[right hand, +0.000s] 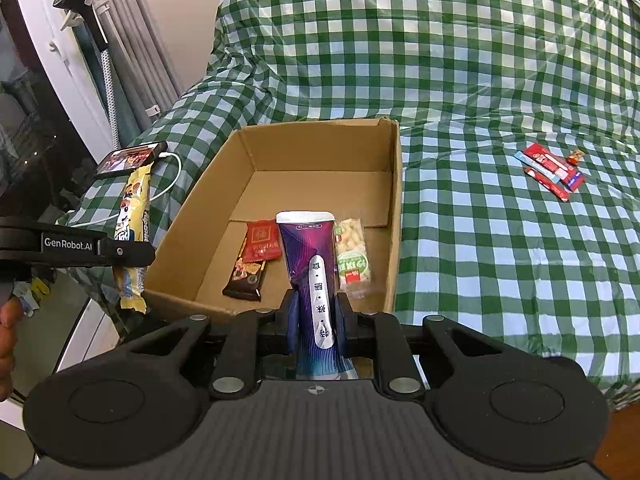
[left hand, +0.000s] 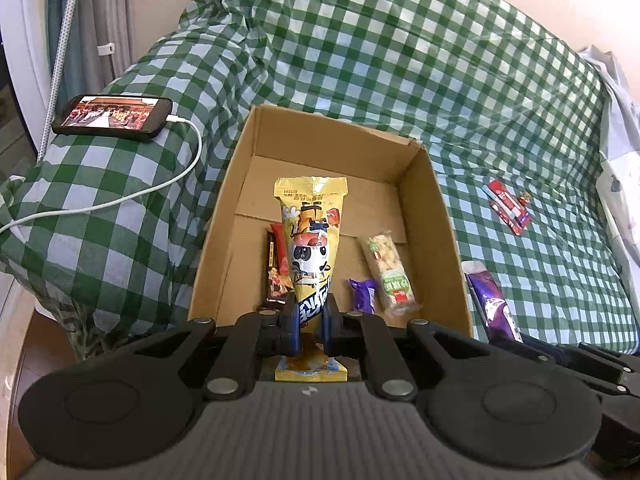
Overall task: Organize snacks
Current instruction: 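Lower and open the left tool in the box while the right tool releases the purple tube inside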
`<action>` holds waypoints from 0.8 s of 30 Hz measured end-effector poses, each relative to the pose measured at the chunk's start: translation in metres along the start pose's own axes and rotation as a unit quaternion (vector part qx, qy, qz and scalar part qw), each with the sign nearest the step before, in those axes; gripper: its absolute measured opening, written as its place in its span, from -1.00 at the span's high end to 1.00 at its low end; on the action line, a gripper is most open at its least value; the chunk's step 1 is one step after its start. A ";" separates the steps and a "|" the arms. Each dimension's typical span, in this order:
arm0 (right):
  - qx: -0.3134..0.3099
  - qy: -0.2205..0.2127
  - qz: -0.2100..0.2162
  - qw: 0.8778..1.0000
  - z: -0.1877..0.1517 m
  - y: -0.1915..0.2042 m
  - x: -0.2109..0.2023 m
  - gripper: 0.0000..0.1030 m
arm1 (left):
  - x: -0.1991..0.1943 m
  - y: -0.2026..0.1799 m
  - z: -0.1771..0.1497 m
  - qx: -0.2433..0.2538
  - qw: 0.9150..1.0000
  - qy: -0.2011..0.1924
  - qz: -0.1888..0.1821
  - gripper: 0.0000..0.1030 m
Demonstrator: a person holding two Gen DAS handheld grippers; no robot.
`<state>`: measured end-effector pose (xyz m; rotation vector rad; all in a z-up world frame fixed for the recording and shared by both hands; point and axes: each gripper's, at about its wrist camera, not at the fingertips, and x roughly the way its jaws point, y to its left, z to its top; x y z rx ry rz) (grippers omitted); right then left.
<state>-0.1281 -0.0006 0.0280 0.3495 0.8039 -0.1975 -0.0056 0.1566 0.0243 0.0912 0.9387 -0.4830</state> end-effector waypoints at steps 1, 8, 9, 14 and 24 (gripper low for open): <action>0.000 0.002 0.001 1.000 0.003 0.000 0.004 0.62 | 0.003 0.001 0.003 -0.001 1.000 0.001 0.000 0.78; -0.004 0.010 0.004 1.000 0.024 0.005 0.033 0.62 | 0.029 0.003 0.021 -0.005 1.000 0.014 -0.002 0.78; -0.005 0.012 0.004 1.000 0.027 0.006 0.037 0.62 | 0.034 0.003 0.025 -0.005 1.000 0.016 -0.002 0.78; 0.000 0.024 0.004 1.000 0.040 0.005 0.064 0.62 | 0.060 0.004 0.041 -0.004 1.000 0.029 -0.003 0.78; 0.018 0.048 0.002 0.999 0.066 -0.005 0.126 0.62 | 0.122 0.009 0.069 0.003 0.999 0.054 0.004 0.78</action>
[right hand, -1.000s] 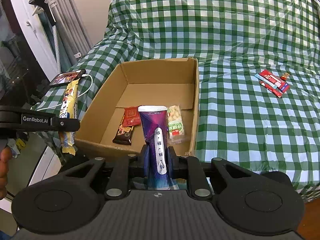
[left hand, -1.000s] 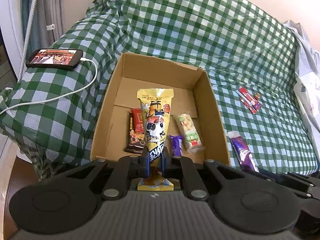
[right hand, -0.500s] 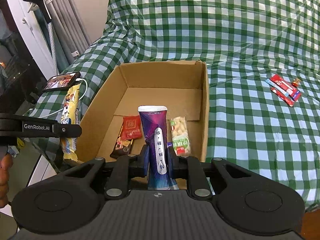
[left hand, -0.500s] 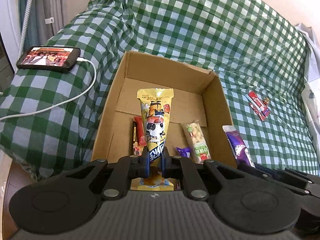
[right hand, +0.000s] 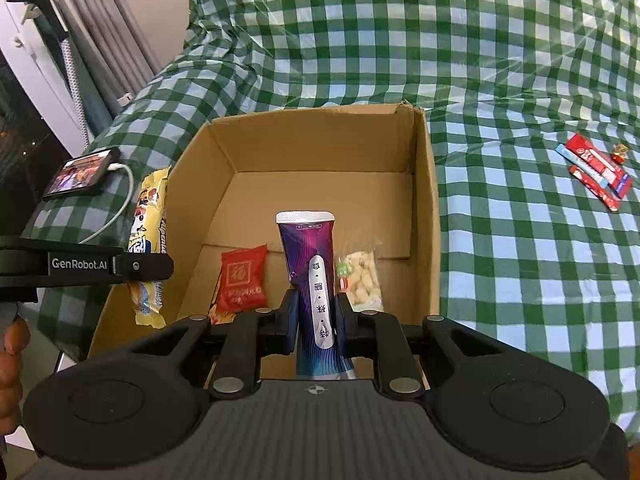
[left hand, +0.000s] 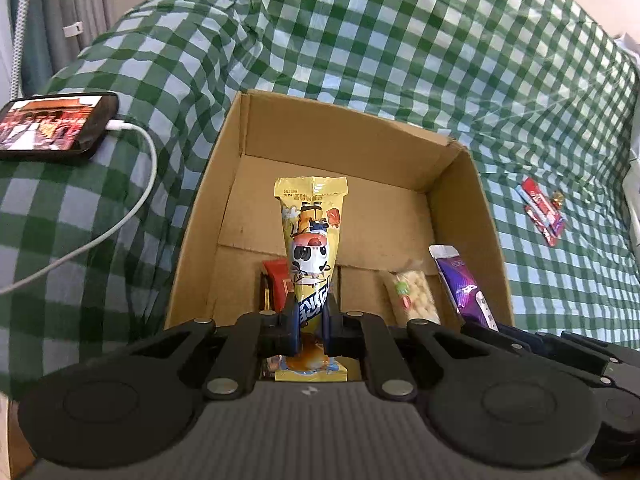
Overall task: Organize snacks
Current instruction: 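Lower and open the left tool in the box while the right tool releases the purple tube inside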
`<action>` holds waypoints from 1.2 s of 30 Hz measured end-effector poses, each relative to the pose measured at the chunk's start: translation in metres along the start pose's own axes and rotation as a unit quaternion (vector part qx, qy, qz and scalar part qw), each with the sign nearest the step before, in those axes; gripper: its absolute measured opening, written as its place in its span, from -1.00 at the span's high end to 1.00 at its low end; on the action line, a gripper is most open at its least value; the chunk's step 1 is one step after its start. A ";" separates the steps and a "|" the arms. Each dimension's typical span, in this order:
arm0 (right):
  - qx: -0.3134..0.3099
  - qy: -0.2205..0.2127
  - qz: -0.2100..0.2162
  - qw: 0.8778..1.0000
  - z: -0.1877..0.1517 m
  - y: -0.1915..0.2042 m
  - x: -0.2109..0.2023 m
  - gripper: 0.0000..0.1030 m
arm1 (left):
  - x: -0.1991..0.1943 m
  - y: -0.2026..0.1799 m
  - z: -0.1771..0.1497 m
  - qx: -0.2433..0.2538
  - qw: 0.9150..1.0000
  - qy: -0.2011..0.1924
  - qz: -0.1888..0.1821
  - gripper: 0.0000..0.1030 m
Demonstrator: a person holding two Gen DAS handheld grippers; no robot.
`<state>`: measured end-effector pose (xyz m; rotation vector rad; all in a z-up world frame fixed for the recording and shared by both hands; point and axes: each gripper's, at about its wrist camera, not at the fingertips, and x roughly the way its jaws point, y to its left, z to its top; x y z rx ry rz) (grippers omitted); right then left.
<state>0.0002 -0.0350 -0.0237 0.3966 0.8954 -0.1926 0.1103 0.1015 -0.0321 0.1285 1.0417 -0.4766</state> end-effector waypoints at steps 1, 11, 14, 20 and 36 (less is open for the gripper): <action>0.000 0.001 0.000 1.000 0.003 0.000 0.006 0.62 | 0.005 0.001 0.003 0.001 1.000 0.002 0.001 0.78; 0.005 0.007 -0.009 1.000 0.028 -0.003 0.049 0.62 | 0.047 0.004 0.024 0.013 1.000 0.014 0.017 0.78; 0.007 0.006 -0.011 1.000 0.033 -0.004 0.055 0.62 | 0.056 0.002 0.030 0.023 0.999 0.015 0.023 0.76; 0.013 -0.024 -0.024 0.999 0.044 -0.003 0.052 -0.35 | 0.034 0.008 0.040 0.010 0.999 -0.036 0.039 -1.00; -0.058 -0.048 -0.043 0.996 -0.049 0.042 -0.063 -0.94 | -0.064 0.009 -0.080 -0.008 0.999 -0.010 0.041 -0.99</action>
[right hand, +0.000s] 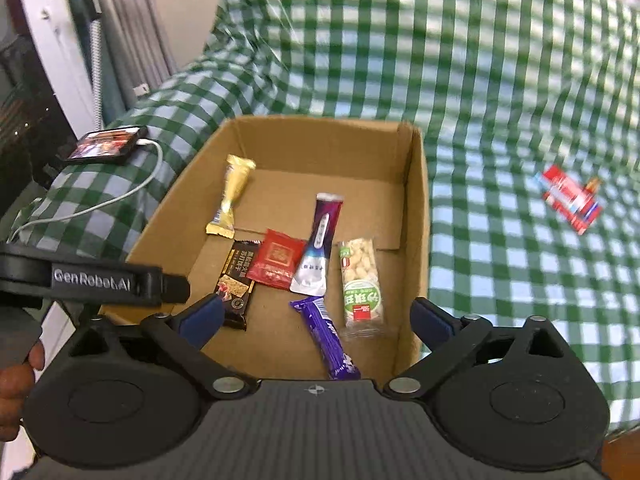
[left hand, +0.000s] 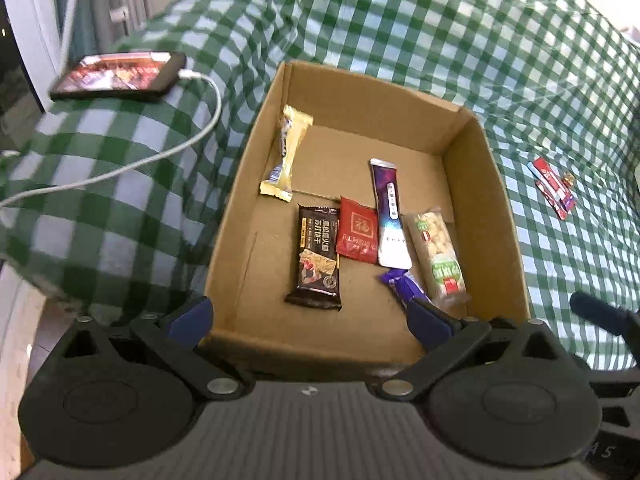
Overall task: Organize snacks
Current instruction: 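Lower and open the left tool in the box while the right tool releases the purple tube inside, then move both tools from the box toward the remaining snacks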
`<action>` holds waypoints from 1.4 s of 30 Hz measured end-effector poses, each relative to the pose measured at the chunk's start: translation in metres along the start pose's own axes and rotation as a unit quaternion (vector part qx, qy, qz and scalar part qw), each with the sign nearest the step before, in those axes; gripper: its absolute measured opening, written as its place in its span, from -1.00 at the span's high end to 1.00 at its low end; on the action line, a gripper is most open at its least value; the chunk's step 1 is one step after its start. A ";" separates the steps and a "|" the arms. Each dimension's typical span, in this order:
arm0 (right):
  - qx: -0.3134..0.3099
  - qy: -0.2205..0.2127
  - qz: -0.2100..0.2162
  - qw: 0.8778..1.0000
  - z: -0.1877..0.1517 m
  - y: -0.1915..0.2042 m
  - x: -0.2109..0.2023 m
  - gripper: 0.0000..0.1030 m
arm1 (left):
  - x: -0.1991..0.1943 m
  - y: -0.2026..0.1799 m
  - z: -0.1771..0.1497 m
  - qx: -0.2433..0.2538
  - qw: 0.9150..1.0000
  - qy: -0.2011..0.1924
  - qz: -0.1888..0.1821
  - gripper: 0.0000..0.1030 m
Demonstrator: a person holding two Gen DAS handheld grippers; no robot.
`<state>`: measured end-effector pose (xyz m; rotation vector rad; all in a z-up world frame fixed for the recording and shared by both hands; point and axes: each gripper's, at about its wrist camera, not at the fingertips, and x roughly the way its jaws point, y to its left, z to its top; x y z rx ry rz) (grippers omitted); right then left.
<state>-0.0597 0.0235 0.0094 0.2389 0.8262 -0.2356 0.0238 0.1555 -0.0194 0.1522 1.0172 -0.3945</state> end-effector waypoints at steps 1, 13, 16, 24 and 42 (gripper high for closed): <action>-0.005 -0.008 -0.001 1.000 -0.003 0.002 -0.008 -0.95 | -0.009 0.000 -0.005 0.003 1.000 -0.008 0.002 -0.99; -0.003 -0.062 -0.006 0.998 -0.028 0.004 -0.079 -0.98 | -0.075 -0.012 -0.031 0.024 0.997 -0.078 -0.006 -0.99; 0.011 -0.072 -0.009 0.997 -0.033 0.000 -0.091 -0.98 | -0.086 -0.015 -0.037 0.028 0.996 -0.088 -0.005 -0.99; 0.012 -0.091 -0.005 0.996 -0.041 0.000 -0.108 -0.98 | -0.103 -0.016 -0.048 0.035 0.994 -0.106 -0.001 -0.99; 0.005 -0.090 -0.004 0.996 -0.044 0.001 -0.110 -0.99 | -0.105 -0.011 -0.050 0.031 0.995 -0.098 -0.001 -0.99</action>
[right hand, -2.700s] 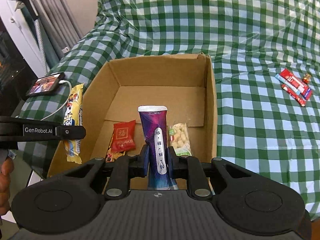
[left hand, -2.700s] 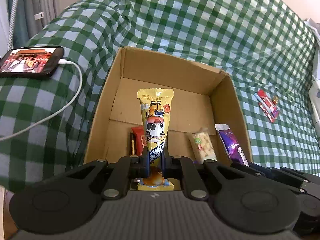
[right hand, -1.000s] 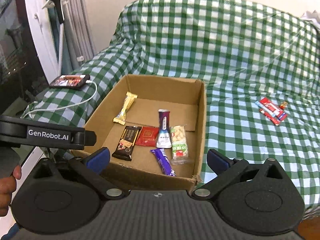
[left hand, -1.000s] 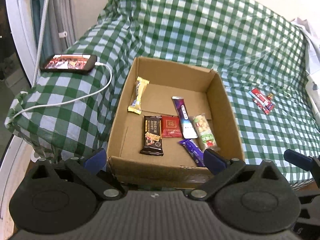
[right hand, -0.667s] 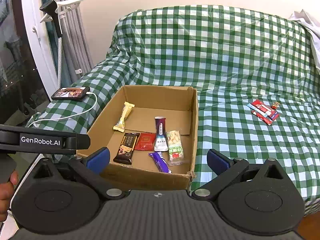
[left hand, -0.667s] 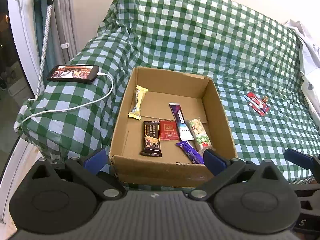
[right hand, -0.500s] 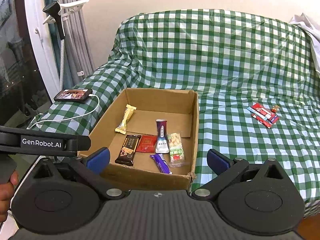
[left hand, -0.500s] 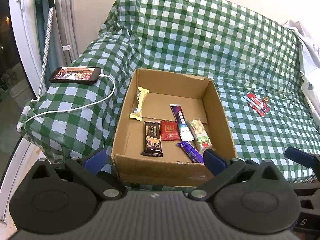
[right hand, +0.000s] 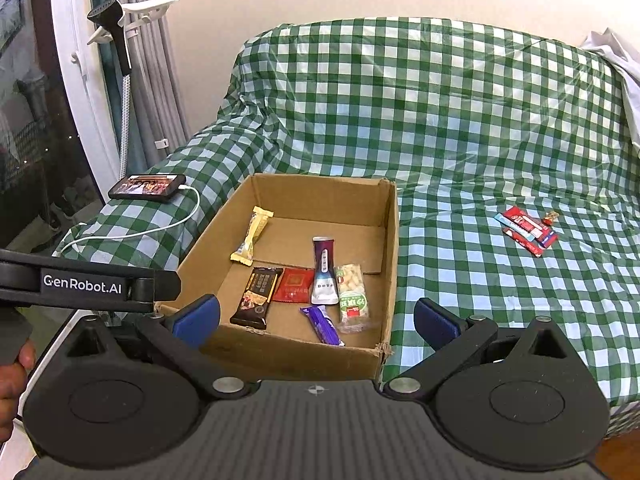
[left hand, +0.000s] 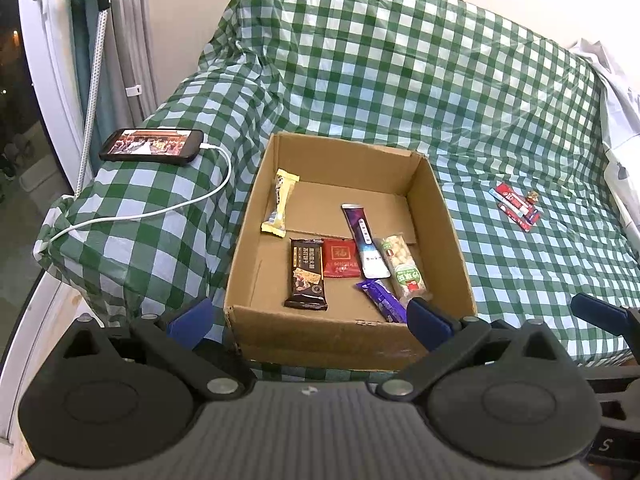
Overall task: Organize snacks
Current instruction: 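Move both tools from the box toward the remaining snacks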
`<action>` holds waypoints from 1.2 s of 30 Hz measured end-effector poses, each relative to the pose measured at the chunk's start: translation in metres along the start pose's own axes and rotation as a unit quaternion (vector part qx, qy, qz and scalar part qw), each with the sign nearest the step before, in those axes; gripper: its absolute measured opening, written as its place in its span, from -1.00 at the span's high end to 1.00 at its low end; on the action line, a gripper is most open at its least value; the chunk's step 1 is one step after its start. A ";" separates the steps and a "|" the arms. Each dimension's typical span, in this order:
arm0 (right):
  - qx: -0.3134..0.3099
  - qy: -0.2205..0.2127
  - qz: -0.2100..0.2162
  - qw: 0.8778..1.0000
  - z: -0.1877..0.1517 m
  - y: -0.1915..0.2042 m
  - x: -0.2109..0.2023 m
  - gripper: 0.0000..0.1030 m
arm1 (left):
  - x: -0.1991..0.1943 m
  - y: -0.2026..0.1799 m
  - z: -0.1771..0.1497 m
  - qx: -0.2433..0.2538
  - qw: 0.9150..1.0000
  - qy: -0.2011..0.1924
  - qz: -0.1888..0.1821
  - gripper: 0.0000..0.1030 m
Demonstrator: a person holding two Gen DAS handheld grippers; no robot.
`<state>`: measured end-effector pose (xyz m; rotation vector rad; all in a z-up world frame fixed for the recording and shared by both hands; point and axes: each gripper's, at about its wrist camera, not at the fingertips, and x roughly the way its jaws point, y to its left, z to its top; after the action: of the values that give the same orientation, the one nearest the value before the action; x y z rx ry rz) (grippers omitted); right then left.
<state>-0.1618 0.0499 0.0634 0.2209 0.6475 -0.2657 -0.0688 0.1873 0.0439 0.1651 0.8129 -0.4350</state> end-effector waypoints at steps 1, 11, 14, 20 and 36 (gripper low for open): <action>0.000 0.001 0.000 1.000 0.000 -0.001 0.000 -0.99 | 0.001 0.000 0.001 0.000 1.000 0.001 0.000 -0.99; 0.005 -0.005 -0.004 1.000 0.002 -0.014 0.005 -0.99 | 0.016 -0.015 0.015 0.017 1.000 0.015 0.001 -0.99; 0.013 -0.019 -0.017 1.000 0.004 -0.030 0.005 -0.99 | 0.025 -0.029 0.023 0.030 0.999 0.026 -0.003 -0.99; 0.062 -0.031 -0.066 0.995 0.002 -0.090 0.005 -0.99 | 0.057 -0.079 0.049 0.037 0.996 0.070 -0.031 -0.99; 0.242 0.004 -0.227 0.943 -0.034 -0.344 0.043 -0.98 | 0.290 -0.362 0.155 0.094 0.984 0.115 -0.093 -1.00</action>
<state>-0.2551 -0.2728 -0.0307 0.5463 0.6287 -0.8726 0.0518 -0.2766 -0.0553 0.3210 1.0188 -0.6791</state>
